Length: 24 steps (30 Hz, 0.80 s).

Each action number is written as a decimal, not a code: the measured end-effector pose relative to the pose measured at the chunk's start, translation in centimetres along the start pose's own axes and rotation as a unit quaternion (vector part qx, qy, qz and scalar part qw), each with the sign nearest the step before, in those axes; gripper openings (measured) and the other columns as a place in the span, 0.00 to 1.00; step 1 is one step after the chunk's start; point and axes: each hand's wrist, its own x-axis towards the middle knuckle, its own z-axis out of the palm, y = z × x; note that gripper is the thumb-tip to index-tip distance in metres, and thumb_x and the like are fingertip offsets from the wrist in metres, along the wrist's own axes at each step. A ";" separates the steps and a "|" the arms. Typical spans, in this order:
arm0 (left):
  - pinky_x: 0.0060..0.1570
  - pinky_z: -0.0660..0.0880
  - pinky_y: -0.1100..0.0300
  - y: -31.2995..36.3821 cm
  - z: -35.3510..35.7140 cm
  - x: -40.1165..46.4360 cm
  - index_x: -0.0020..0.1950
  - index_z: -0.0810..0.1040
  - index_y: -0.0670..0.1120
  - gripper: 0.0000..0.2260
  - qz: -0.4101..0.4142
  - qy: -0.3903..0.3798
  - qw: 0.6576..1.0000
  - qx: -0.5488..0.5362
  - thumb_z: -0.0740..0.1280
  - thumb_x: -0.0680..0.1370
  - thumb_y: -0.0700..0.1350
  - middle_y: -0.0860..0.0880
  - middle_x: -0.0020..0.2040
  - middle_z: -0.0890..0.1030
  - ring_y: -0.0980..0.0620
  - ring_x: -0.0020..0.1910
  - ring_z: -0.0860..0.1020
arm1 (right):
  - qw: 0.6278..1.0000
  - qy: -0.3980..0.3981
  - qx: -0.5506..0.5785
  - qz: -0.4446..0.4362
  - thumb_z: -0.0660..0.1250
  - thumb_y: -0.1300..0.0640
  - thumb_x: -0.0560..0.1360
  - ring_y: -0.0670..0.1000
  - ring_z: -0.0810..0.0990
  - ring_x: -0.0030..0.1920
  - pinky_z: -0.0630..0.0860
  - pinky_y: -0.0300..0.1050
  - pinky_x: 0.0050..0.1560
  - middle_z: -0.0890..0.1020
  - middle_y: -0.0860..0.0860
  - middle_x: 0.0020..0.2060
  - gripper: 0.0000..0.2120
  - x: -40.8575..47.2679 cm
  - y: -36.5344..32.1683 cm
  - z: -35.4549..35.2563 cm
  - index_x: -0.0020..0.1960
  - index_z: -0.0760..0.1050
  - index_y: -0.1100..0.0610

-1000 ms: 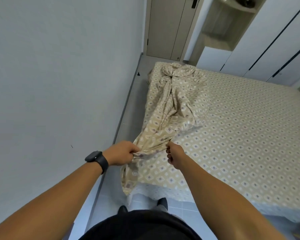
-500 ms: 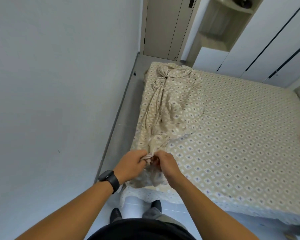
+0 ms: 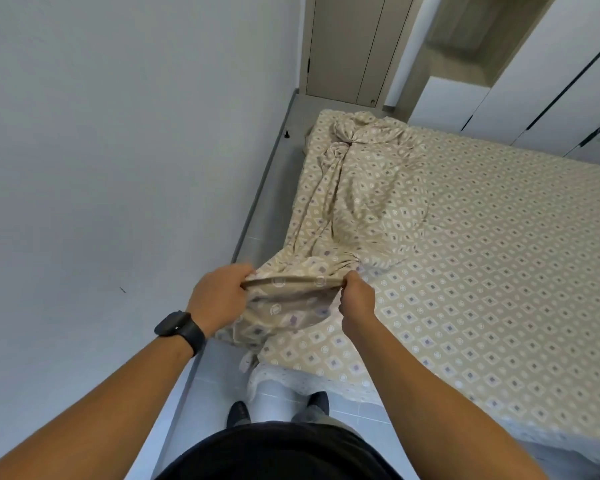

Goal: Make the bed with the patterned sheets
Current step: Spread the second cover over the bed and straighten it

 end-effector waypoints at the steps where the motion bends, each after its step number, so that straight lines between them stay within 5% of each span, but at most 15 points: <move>1: 0.42 0.75 0.52 -0.5 0.2 0.1 0.46 0.74 0.56 0.12 -0.004 0.017 1.000 0.016 0.66 0.73 0.37 0.54 0.45 0.78 0.48 0.43 0.76 | 0.998 0.010 -0.034 -0.045 0.59 0.57 0.75 0.52 0.63 0.32 0.61 0.49 0.33 0.66 0.52 0.30 0.13 -1.2 -0.3 0.3 0.33 0.63 0.55; 5: 0.58 0.72 0.63 1.1 1.6 -0.2 0.61 0.75 0.55 0.20 0.090 -0.057 0.982 -0.157 0.74 0.72 0.44 0.60 0.57 0.75 0.59 0.58 0.74 | 0.969 -0.099 -0.128 -0.189 0.61 0.59 0.75 0.51 0.66 0.34 0.64 0.48 0.35 0.69 0.53 0.29 0.12 -6.7 -0.6 1.9 0.33 0.68 0.56; 10: 0.47 0.75 0.63 4.6 2.6 0.2 0.53 0.80 0.52 0.09 0.093 -0.085 0.961 -0.246 0.65 0.80 0.39 0.58 0.46 0.82 0.59 0.46 0.79 | 0.941 -0.147 -0.187 -0.242 0.64 0.59 0.76 0.48 0.70 0.33 0.69 0.45 0.36 0.74 0.51 0.29 0.13 -7.6 -0.4 1.1 0.33 0.72 0.56; 12: 0.41 0.71 0.62 5.0 2.4 0.2 0.47 0.79 0.51 0.09 0.091 -0.100 0.959 -0.247 0.63 0.81 0.38 0.56 0.39 0.79 0.59 0.38 0.75 | 0.956 -0.133 -0.168 -0.199 0.62 0.56 0.79 0.49 0.73 0.36 0.70 0.46 0.41 0.79 0.51 0.34 0.13 -6.4 -0.2 0.1 0.38 0.76 0.57; 15: 0.41 0.68 0.60 6.0 1.7 -0.4 0.44 0.76 0.41 0.07 0.112 -0.128 0.950 -0.263 0.60 0.80 0.35 0.46 0.38 0.76 0.57 0.36 0.70 | 0.994 -0.093 -0.048 -0.017 0.59 0.45 0.83 0.51 0.77 0.45 0.75 0.46 0.44 0.81 0.51 0.48 0.16 -4.1 0.5 -0.7 0.58 0.78 0.56; 18: 0.41 0.68 0.63 7.0 0.7 -1.4 0.43 0.76 0.38 0.07 0.141 -0.162 0.931 -0.297 0.60 0.79 0.34 0.48 0.38 0.75 0.57 0.37 0.70 | 0.975 -0.125 0.083 0.162 0.62 0.41 0.82 0.55 0.80 0.48 0.80 0.49 0.50 0.83 0.57 0.49 0.25 -2.1 1.6 -0.4 0.65 0.74 0.63; 21: 0.39 0.68 0.63 5.7 0.1 -1.8 0.41 0.75 0.42 0.08 0.122 -0.152 0.936 -0.294 0.59 0.78 0.39 0.50 0.36 0.75 0.58 0.36 0.70 | 0.967 -0.146 0.135 0.161 0.62 0.45 0.82 0.56 0.78 0.65 0.68 0.44 0.71 0.82 0.59 0.62 0.26 -0.4 2.3 0.1 0.70 0.74 0.63; 24: 0.37 0.70 0.57 2.5 -0.1 -1.7 0.38 0.74 0.47 0.10 0.051 -0.045 0.961 -0.268 0.59 0.79 0.42 0.52 0.33 0.76 0.57 0.33 0.72 | 0.975 -0.119 0.161 0.094 0.67 0.49 0.81 0.57 0.83 0.58 0.77 0.53 0.64 0.84 0.57 0.57 0.19 0.4 2.2 -0.6 0.63 0.78 0.62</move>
